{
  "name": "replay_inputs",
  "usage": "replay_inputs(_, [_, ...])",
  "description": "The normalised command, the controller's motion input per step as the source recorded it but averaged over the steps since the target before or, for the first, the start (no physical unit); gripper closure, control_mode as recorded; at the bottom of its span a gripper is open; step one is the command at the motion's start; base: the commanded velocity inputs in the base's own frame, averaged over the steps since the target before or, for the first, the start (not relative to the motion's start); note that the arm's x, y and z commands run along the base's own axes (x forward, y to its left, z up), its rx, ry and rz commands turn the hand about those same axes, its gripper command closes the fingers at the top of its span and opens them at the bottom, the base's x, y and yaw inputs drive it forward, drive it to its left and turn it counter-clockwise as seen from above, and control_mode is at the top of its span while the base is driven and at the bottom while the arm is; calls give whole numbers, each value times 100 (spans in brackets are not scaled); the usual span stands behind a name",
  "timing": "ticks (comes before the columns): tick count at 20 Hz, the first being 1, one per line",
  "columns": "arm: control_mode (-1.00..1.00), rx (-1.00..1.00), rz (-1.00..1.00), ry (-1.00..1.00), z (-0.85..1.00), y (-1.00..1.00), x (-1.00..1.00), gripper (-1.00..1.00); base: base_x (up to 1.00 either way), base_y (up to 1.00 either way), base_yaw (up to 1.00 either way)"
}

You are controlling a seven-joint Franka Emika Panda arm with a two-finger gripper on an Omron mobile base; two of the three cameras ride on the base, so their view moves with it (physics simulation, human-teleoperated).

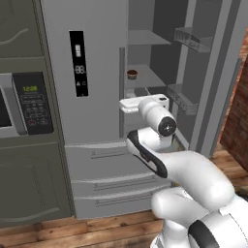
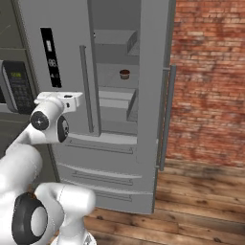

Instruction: Take the cake and cupcake from the fridge and place them on the empty tray on the dining counter.

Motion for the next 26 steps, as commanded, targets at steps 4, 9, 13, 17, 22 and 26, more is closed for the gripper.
replay_inputs(4, [-100, 0, 0, 0, -20, 0, 83, -100, 0, 0, 0])
replay_inputs(9, [-100, 0, 0, 0, -20, 0, 64, -100, 0, 0, 0])
replay_inputs(13, [-100, 0, -1, 0, -16, 8, 51, -100, 0, 0, 0])
replay_inputs(17, [-100, 0, 0, 0, -2, 7, 28, -100, 0, 0, 0])
replay_inputs(22, [-100, 0, 0, 0, 0, 11, 27, -100, 0, 0, 0])
replay_inputs(26, [-100, 0, 0, 0, 0, 2, 35, -100, 0, 0, 0])
